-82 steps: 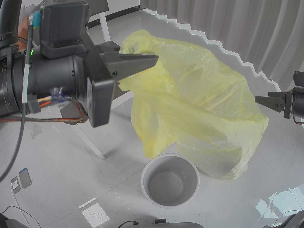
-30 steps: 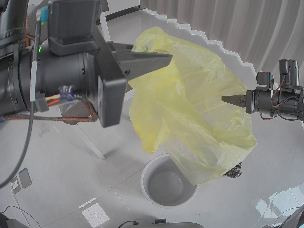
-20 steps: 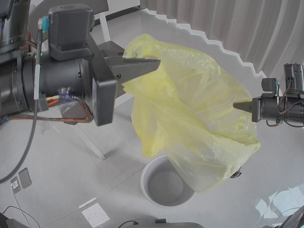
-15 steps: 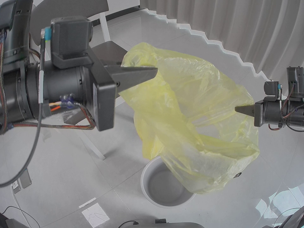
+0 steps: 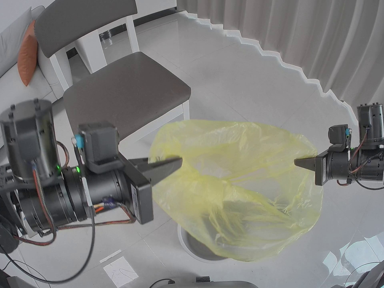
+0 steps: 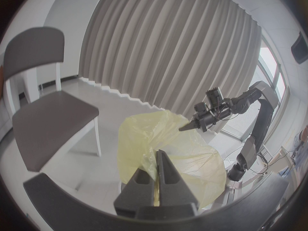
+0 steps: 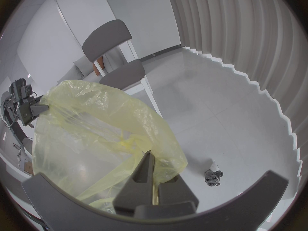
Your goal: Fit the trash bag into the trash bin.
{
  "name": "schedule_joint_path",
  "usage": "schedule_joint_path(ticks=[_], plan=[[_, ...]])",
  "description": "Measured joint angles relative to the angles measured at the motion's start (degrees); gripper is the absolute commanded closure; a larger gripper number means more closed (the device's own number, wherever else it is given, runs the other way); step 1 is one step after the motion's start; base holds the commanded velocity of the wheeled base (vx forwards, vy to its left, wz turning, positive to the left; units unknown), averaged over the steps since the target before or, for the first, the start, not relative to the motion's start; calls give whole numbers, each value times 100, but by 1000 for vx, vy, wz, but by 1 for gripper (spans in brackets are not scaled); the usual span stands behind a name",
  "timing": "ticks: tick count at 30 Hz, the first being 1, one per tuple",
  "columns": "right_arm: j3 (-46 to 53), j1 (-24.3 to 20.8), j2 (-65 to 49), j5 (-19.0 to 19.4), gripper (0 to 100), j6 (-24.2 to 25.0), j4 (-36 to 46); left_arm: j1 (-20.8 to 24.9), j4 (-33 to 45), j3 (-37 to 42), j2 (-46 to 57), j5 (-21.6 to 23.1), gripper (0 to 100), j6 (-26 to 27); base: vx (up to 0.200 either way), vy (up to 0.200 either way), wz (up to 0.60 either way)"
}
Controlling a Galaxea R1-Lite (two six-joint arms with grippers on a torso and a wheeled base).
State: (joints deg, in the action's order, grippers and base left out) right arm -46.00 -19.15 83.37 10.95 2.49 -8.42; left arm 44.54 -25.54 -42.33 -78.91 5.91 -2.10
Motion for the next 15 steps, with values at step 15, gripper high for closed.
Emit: schedule_joint_path(ticks=[15], plan=[[816,-218,739,-101,100,11,-1114,13,-1779,1460,-1064,-66,100,-794,0,0,0]])
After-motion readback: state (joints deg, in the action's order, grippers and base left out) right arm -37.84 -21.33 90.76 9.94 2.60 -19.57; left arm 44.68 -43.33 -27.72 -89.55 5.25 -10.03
